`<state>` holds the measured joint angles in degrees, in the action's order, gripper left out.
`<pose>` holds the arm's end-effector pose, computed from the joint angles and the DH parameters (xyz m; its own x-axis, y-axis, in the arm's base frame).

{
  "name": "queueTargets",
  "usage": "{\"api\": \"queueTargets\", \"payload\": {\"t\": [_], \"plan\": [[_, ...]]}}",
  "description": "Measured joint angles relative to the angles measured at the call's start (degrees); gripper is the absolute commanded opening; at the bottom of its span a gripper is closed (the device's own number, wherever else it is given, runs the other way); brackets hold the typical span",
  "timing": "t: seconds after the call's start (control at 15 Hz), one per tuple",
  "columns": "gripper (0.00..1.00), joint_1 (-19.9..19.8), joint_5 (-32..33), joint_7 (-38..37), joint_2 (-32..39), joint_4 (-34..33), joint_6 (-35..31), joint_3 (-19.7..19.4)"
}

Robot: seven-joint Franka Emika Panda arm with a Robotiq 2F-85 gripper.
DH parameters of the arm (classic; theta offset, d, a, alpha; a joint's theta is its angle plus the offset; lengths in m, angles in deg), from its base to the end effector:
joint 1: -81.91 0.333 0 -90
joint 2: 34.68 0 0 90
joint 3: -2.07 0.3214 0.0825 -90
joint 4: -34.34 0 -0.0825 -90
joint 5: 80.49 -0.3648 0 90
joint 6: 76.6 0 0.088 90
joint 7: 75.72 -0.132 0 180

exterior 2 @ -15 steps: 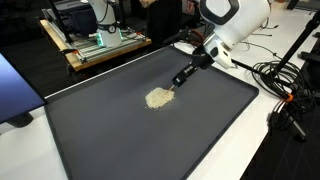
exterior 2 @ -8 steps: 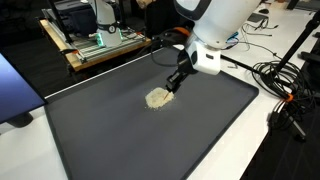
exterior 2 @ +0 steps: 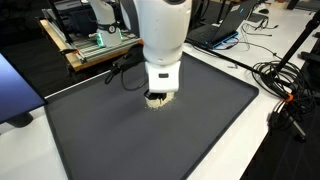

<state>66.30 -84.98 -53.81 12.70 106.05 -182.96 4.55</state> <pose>0.6900 -0.1598 0.2374 0.9778 0.1254 -0.1679 0.0955 -0.9798 -0.1755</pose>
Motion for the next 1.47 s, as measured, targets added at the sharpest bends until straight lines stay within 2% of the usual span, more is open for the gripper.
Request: {"api": "queueTargets", "payload": {"t": [0.47, 0.93, 1.2, 1.47], "plan": [[0.03, -8.9, -13.6, 13.7, -4.6, 11.0, -3.7, 2.2], [0.03, -15.0, -28.9, 25.6, -6.8, 17.9, -3.5, 2.4], [0.03, -17.0, -37.0, 31.2, -7.2, 20.9, -2.9, 1.9], [0.03, -17.3, -43.3, 35.5, -7.3, 23.5, -2.0, 0.3]]}}
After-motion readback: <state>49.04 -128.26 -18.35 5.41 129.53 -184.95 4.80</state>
